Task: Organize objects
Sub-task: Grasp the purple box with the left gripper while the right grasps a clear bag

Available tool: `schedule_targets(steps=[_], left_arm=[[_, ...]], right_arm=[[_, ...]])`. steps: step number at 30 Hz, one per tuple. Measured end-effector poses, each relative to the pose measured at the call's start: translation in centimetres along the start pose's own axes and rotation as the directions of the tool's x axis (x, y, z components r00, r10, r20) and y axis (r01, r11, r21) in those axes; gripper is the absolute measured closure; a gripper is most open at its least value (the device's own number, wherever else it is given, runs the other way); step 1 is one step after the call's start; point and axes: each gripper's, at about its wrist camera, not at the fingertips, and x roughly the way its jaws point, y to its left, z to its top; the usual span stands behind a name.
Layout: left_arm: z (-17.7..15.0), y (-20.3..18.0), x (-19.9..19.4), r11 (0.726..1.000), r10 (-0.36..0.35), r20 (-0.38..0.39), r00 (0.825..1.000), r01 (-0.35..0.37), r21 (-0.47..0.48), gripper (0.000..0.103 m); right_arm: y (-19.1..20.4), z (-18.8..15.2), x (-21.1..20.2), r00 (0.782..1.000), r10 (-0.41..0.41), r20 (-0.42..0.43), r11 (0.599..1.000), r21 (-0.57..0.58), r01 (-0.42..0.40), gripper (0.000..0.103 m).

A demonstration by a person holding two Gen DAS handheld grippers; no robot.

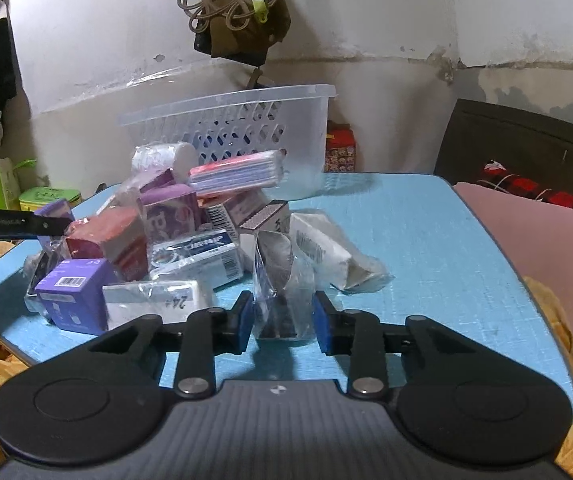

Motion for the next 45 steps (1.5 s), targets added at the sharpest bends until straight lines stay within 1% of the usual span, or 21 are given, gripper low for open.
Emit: schedule_targets(steps=[2, 9, 15, 19, 23, 25, 28, 29, 30, 31, 32, 34, 35, 36, 37, 38, 39, 41, 42, 43, 45], left_arm=[[0.3, 0.1, -0.7, 1.000, 0.003, 0.034, 0.999, -0.004, 0.010, 0.059], [1.8, 0.2, -2.7, 1.000, 0.001, 0.101, 0.995, -0.003, 0.018, 0.059], [3.5, -0.6, -4.3, 0.999, -0.035, 0.163, 0.986, 0.029, 0.040, 0.059], [6.7, -1.8, -4.7, 0.996, -0.059, 0.220, 0.974, 0.043, 0.077, 0.059], [10.8, -3.2, -3.4, 0.992, -0.098, 0.256, 0.962, 0.075, 0.098, 0.059], [13.2, -3.9, -1.6, 0.991, -0.122, 0.243, 0.962, 0.103, 0.090, 0.059], [15.8, -4.8, 1.8, 0.986, -0.167, 0.171, 0.971, 0.164, 0.036, 0.059], [16.4, -5.2, 3.0, 0.985, -0.174, 0.152, 0.973, 0.170, 0.035, 0.059], [16.7, -5.5, 3.7, 0.986, -0.165, 0.153, 0.974, 0.160, 0.044, 0.059], [17.0, -6.0, 4.6, 0.990, -0.140, 0.149, 0.979, 0.133, 0.054, 0.059], [17.1, -6.2, 5.4, 0.990, -0.134, 0.136, 0.982, 0.127, 0.058, 0.059], [17.4, -6.4, 7.2, 0.988, -0.153, 0.122, 0.981, 0.147, 0.054, 0.058], [17.6, -6.6, 7.7, 0.988, -0.149, 0.124, 0.981, 0.142, 0.068, 0.051], [17.6, -6.8, 8.3, 0.988, -0.133, 0.118, 0.984, 0.122, 0.090, 0.028], [17.6, -7.1, 9.1, 0.990, -0.106, 0.101, 0.989, 0.095, 0.108, 0.017], [17.4, -7.0, 9.1, 0.990, -0.097, 0.100, 0.990, 0.085, 0.114, 0.012], [17.0, -6.8, 8.8, 0.988, -0.106, 0.109, 0.988, 0.093, 0.123, 0.012], [16.0, -6.1, 7.0, 0.985, -0.136, 0.134, 0.982, 0.120, 0.123, 0.012], [15.3, -5.6, 5.8, 0.984, -0.144, 0.148, 0.979, 0.126, 0.122, 0.012], [13.9, -4.9, 4.2, 0.984, -0.146, 0.165, 0.975, 0.125, 0.129, 0.012], [11.2, -3.7, 1.9, 0.984, -0.142, 0.184, 0.973, 0.120, 0.130, 0.012]], right_arm=[[-0.2, 0.3, -0.5, 1.000, -0.002, 0.019, 1.000, 0.007, 0.002, 0.069], [-0.7, 2.2, -3.4, 0.993, 0.019, 0.115, 0.999, 0.024, -0.022, 0.068], [-0.7, 4.4, -3.4, 0.984, 0.038, 0.175, 0.999, 0.015, -0.041, 0.068], [-0.1, 7.5, -3.2, 0.969, 0.066, 0.240, 0.998, -0.026, -0.062, 0.068], [0.4, 12.3, -1.0, 0.951, 0.123, 0.283, 0.992, -0.061, -0.110, 0.068], [0.8, 14.7, 1.0, 0.949, 0.142, 0.281, 0.990, -0.067, -0.128, 0.068], [1.5, 17.4, 4.7, 0.955, 0.147, 0.257, 0.988, -0.085, -0.129, 0.068], [1.7, 17.9, 5.9, 0.958, 0.137, 0.251, 0.988, -0.101, -0.115, 0.068], [2.0, 18.5, 7.3, 0.966, 0.122, 0.229, 0.989, -0.111, -0.099, 0.068], [2.0, 18.4, 7.8, 0.969, 0.121, 0.218, 0.989, -0.114, -0.098, 0.068], [2.0, 18.5, 8.5, 0.970, 0.126, 0.207, 0.987, -0.120, -0.103, 0.068], [2.0, 18.5, 9.3, 0.970, 0.127, 0.206, 0.986, -0.133, -0.101, 0.068], [2.1, 18.5, 9.7, 0.970, 0.116, 0.213, 0.987, -0.136, -0.088, 0.063], [2.1, 18.5, 9.7, 0.967, 0.120, 0.223, 0.986, -0.136, -0.091, 0.049], [2.0, 18.5, 9.8, 0.967, 0.135, 0.216, 0.985, -0.135, -0.107, 0.038], [2.0, 18.4, 9.6, 0.967, 0.144, 0.210, 0.985, -0.126, -0.119, 0.023], [1.8, 18.0, 9.0, 0.961, 0.152, 0.230, 0.985, -0.118, -0.127, 0.015], [1.5, 17.3, 7.4, 0.952, 0.157, 0.261, 0.983, -0.130, -0.126, 0.010], [1.1, 16.2, 6.0, 0.948, 0.146, 0.282, 0.985, -0.125, -0.115, 0.007], [0.7, 15.3, 5.1, 0.945, 0.141, 0.296, 0.987, -0.114, -0.112, 0.000], [-0.9, 12.0, 3.0, 0.946, 0.134, 0.295, 0.990, -0.079, -0.115, 0.000]])
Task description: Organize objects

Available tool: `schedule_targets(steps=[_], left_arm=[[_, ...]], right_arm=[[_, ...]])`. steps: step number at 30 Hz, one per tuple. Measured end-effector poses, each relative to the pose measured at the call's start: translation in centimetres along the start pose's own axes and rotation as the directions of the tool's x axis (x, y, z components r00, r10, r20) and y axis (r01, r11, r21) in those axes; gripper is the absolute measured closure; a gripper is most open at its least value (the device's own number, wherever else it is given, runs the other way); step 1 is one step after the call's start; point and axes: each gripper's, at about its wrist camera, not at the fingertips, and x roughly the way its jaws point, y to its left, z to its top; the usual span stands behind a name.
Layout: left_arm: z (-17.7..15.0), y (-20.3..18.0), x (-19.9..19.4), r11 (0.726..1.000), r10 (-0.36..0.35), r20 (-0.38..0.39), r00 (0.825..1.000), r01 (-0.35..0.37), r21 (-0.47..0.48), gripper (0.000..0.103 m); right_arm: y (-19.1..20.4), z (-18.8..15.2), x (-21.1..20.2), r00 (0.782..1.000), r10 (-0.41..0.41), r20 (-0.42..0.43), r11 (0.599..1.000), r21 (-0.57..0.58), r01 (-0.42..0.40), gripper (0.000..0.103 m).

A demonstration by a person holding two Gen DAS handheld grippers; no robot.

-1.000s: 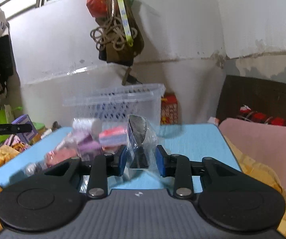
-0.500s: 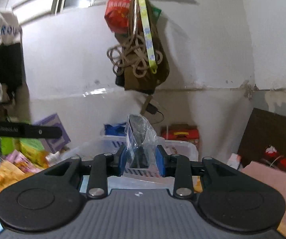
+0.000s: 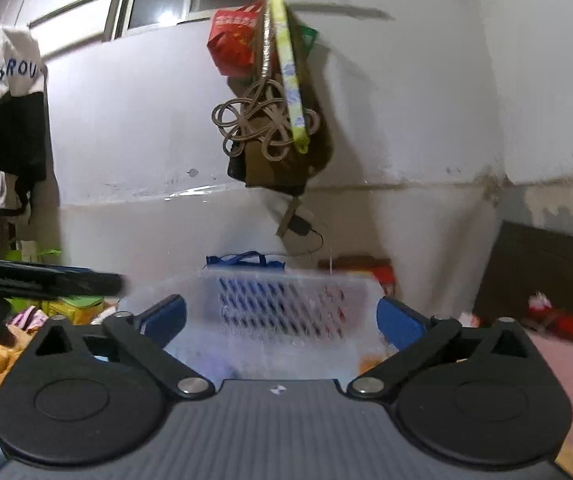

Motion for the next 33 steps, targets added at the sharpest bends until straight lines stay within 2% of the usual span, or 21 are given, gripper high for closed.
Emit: schedule_targets(steps=[3, 6, 8, 9, 12, 14, 16, 19, 20, 22, 28, 31, 33], left_arm=[[-5.1, 1.5, -3.8, 1.000, 0.006, -0.024, 1.000, -0.006, -0.014, 0.012], [-8.9, 3.0, -5.6, 0.997, 0.024, -0.083, 0.996, -0.030, -0.074, 0.012], [-10.3, 3.4, -6.8, 0.995, 0.052, -0.087, 0.995, -0.059, -0.083, 0.012], [-10.8, 3.5, -7.2, 0.994, 0.062, -0.088, 0.994, -0.069, -0.086, 0.012], [-12.0, 4.0, -8.0, 0.991, 0.055, -0.115, 0.992, -0.068, -0.113, 0.012], [-13.0, 4.0, -8.2, 0.992, 0.036, -0.139, 0.990, -0.051, -0.112, 0.012], [-13.6, 3.4, -8.2, 0.995, 0.024, -0.155, 0.988, -0.038, -0.094, 0.012], [-14.1, 2.5, -7.9, 0.996, -0.014, -0.168, 0.986, -0.001, -0.086, 0.012], [-14.1, 2.2, -7.7, 0.996, -0.026, -0.171, 0.985, 0.012, -0.086, 0.012], [-14.3, 1.9, -7.1, 0.996, -0.031, -0.179, 0.983, 0.016, -0.087, 0.012], [-14.5, 1.3, -6.4, 0.999, 0.036, -0.176, 0.984, -0.042, -0.034, 0.012], [-14.7, 0.9, -6.2, 0.998, 0.059, -0.170, 0.984, -0.061, -0.008, 0.012], [-14.8, 0.6, -6.1, 0.997, 0.073, -0.168, 0.983, -0.072, 0.009, 0.012]], right_arm=[[-2.2, -4.6, -2.3, 0.994, -0.066, -0.089, 0.995, 0.074, 0.073, 0.000], [-3.7, -8.4, -2.8, 0.968, -0.107, -0.228, 0.984, 0.119, 0.136, 0.005], [-3.9, -9.2, -2.9, 0.958, -0.099, -0.269, 0.982, 0.131, 0.138, 0.011], [-3.8, -9.1, -3.2, 0.960, -0.083, -0.268, 0.983, 0.136, 0.123, 0.011], [-2.8, -9.5, -2.8, 0.946, -0.078, -0.314, 0.991, 0.083, 0.110, 0.016], [-2.7, -10.1, -2.2, 0.936, -0.065, -0.347, 0.992, 0.081, 0.098, 0.030], [-3.3, -10.1, -2.5, 0.940, -0.053, -0.337, 0.989, 0.109, 0.095, 0.032], [-3.4, -10.2, -2.8, 0.942, -0.052, -0.332, 0.989, 0.114, 0.095, 0.044], [-3.1, -10.1, -2.7, 0.941, -0.060, -0.332, 0.990, 0.099, 0.098, 0.054], [-2.7, -10.3, -3.0, 0.945, -0.071, -0.318, 0.991, 0.083, 0.102, 0.054], [-1.9, -11.0, -4.8, 0.959, -0.076, -0.273, 0.988, 0.106, 0.108, 0.054], [-1.5, -11.3, -5.6, 0.964, -0.077, -0.256, 0.987, 0.117, 0.110, 0.045], [-1.3, -11.5, -5.8, 0.970, -0.070, -0.232, 0.989, 0.114, 0.099, 0.034]])
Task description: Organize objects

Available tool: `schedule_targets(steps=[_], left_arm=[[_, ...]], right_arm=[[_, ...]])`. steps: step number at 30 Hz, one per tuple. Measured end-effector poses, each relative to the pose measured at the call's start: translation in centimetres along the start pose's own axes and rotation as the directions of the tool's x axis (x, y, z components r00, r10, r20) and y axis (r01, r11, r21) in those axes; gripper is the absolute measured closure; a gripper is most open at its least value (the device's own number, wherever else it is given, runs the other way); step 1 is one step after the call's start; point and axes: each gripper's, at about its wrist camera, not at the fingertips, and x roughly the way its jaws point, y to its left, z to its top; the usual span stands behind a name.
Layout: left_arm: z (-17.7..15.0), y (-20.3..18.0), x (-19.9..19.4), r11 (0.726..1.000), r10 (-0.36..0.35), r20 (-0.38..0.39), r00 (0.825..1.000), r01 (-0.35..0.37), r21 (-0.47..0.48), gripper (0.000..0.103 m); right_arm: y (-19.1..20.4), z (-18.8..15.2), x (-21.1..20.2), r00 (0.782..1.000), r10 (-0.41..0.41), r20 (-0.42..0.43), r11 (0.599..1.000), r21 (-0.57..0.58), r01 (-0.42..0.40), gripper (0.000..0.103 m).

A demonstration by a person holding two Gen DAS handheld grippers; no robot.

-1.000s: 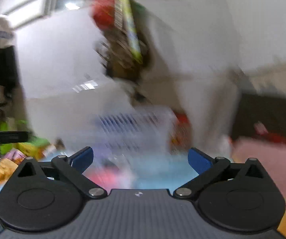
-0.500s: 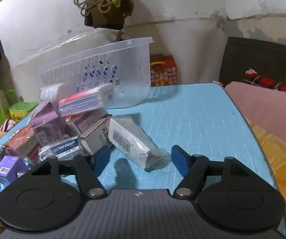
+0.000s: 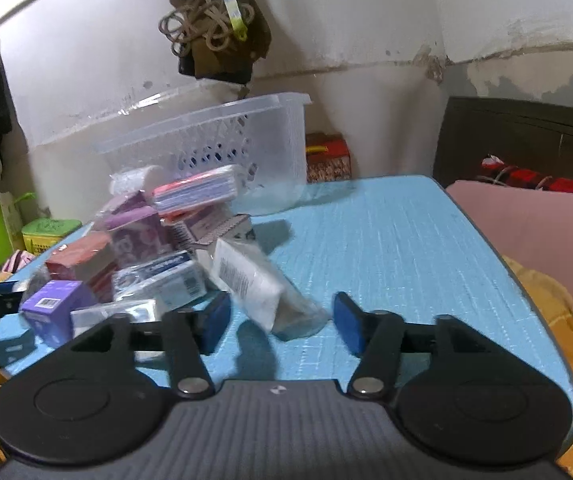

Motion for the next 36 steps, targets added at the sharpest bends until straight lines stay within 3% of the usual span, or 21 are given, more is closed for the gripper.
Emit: schedule_targets(steps=[5, 7, 8, 9, 12, 20, 36], left_arm=[[-0.3, -1.1, 0.4, 0.997, 0.050, 0.012, 0.999, -0.051, 0.059, 0.012], [-0.4, -1.1, 0.3, 0.997, 0.049, 0.020, 0.999, -0.050, 0.055, 0.014], [-0.5, -1.1, 0.1, 0.998, 0.038, 0.026, 0.999, -0.040, 0.051, 0.024], [-0.5, -0.9, -0.1, 0.998, 0.024, 0.034, 0.999, -0.026, 0.049, 0.037], [-0.5, -0.4, -0.6, 1.000, 0.019, 0.052, 0.998, -0.020, 0.021, 0.041], [-0.5, 1.1, -2.1, 0.999, 0.043, 0.088, 0.995, -0.040, -0.035, 0.042], [2.2, 1.1, -4.1, 0.998, 0.005, 0.154, 0.988, 0.003, -0.056, 0.042]], right_arm=[[0.6, 0.0, 1.0, 1.000, -0.010, 0.022, 1.000, -0.013, 0.010, 0.032], [0.9, -0.2, 1.3, 1.000, -0.005, 0.027, 1.000, -0.024, 0.006, 0.036], [1.1, -0.3, 1.3, 0.999, -0.011, 0.034, 0.999, -0.037, 0.012, 0.050], [1.3, -0.4, 1.3, 0.999, -0.014, 0.035, 0.999, -0.047, 0.015, 0.052], [1.1, -0.5, 0.8, 0.998, -0.008, 0.054, 0.999, -0.034, 0.010, 0.054], [0.5, -0.4, -0.6, 0.995, -0.041, 0.086, 0.999, 0.000, 0.041, 0.054], [0.6, 2.5, -2.4, 0.983, -0.040, 0.180, 0.999, -0.012, 0.043, 0.054]])
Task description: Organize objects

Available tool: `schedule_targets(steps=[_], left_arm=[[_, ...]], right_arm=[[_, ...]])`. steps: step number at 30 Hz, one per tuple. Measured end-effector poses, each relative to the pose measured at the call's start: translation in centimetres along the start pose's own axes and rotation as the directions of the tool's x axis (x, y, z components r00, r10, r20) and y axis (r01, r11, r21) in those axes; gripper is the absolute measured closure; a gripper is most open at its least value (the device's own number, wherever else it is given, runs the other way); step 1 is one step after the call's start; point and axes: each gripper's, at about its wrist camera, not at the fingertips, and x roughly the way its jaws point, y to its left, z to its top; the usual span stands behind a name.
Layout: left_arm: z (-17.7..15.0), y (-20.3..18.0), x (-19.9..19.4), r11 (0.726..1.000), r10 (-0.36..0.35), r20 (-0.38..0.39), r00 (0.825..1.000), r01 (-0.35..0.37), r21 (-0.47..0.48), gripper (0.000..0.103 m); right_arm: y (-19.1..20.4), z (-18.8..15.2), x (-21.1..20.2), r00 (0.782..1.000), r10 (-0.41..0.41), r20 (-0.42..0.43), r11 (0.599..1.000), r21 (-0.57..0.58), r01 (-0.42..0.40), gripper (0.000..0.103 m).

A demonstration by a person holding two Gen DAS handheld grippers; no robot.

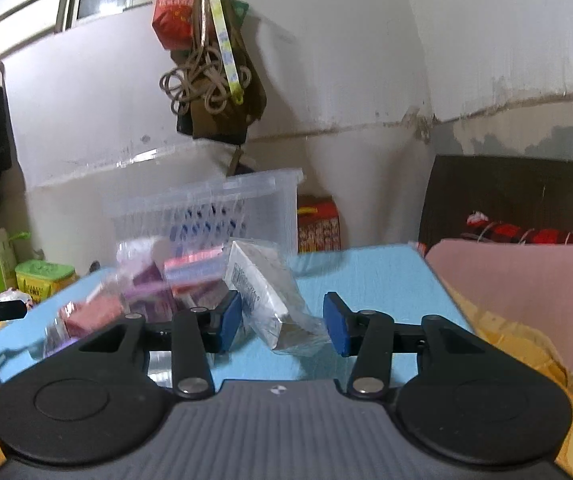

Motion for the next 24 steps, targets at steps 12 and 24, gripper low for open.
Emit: schedule_targets(steps=[12, 24], left_arm=[[8.6, -1.4, 2.4, 0.996, -0.036, 0.111, 0.993, 0.026, 0.085, 0.042], [15.8, -3.0, 16.6, 0.998, -0.064, -0.026, 0.998, 0.064, -0.005, 0.040]], right_arm=[[1.4, 5.9, 2.3, 0.995, 0.042, 0.091, 0.996, -0.078, -0.035, 0.054], [4.7, 11.6, 14.2, 0.994, 0.109, 0.003, 0.988, -0.108, -0.109, 0.054]])
